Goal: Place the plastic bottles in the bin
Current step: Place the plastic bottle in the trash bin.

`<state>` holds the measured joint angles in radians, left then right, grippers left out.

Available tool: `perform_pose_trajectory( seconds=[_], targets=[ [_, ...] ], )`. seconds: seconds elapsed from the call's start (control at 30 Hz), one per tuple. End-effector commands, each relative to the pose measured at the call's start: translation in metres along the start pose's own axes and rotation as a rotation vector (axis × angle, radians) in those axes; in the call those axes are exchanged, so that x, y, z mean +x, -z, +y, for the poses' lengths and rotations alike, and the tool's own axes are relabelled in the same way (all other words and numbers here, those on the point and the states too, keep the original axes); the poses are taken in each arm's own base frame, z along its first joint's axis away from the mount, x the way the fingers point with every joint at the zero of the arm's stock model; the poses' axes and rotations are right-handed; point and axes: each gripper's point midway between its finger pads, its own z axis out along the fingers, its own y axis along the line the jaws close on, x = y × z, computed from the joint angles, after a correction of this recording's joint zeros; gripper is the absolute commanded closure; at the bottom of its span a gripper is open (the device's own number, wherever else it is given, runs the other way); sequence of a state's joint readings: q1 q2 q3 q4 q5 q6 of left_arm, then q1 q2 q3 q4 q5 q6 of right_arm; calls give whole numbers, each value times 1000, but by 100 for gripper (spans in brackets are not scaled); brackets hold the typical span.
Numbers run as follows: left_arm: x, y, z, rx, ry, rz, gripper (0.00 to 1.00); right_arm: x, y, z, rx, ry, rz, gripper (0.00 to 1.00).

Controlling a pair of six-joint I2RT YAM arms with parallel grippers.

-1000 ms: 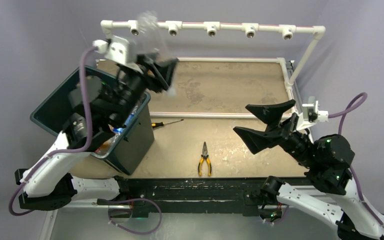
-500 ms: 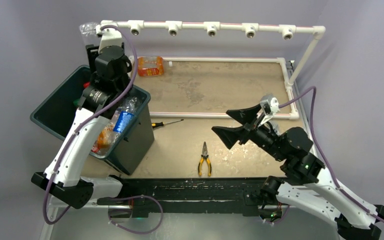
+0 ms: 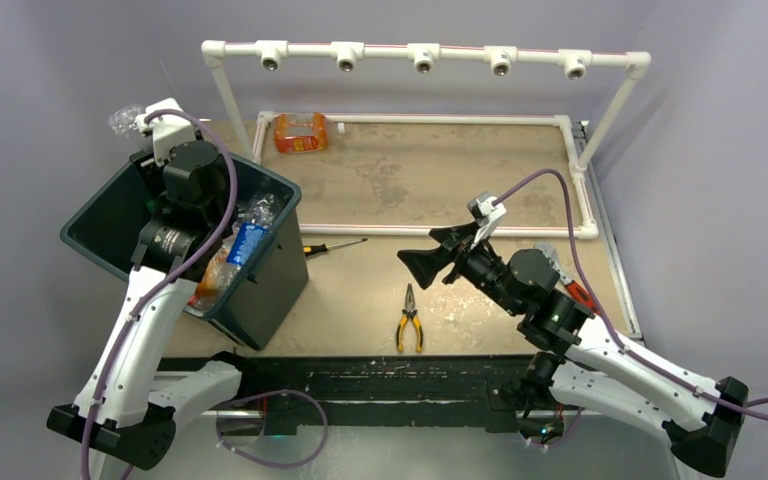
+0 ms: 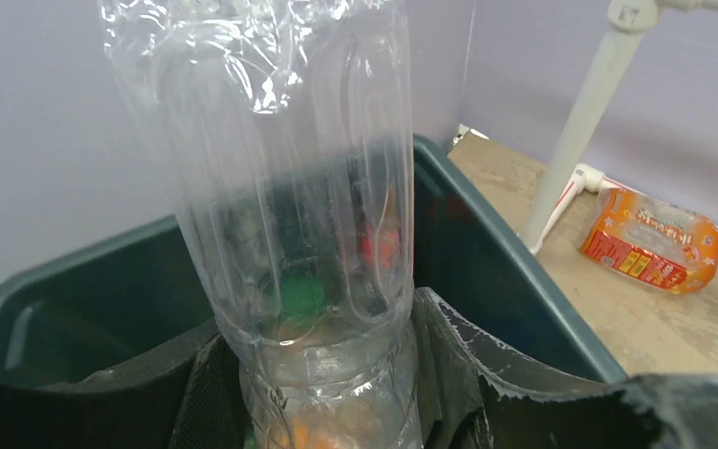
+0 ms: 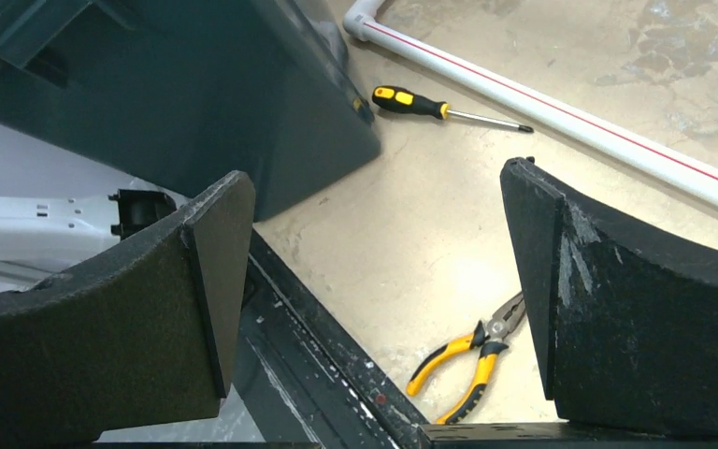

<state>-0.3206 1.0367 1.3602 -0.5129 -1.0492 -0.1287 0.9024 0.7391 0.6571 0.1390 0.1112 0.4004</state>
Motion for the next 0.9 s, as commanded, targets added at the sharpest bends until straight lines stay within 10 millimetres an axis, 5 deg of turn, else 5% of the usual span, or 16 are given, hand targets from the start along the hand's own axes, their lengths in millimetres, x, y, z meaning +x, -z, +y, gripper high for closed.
perform_pose_trajectory(
  seconds=[0.0,0.13,0.23,0.27,0.47,0.67,0.87],
  targets=[
    [14,3,5,-11,95,26,85,-21,-8,5,-8,-44,-94,1],
    [28,9,5,24,108,58,54,-16,-13,2,7,-50,-83,1],
    [25,14,11,30,138,56,9,-14,-17,1,15,-54,-79,1],
    [21,16,13,37,149,51,5,-13,-18,0,16,-55,-75,1],
    [-18,35,15,169,272,10,1,-10,-27,1,21,-67,-64,1],
    [-61,78,-20,553,419,-49,1,-6,-38,-12,83,-74,-75,1],
    [-77,103,-66,821,423,-41,1,2,-59,-43,171,-143,-114,1]
  ],
)
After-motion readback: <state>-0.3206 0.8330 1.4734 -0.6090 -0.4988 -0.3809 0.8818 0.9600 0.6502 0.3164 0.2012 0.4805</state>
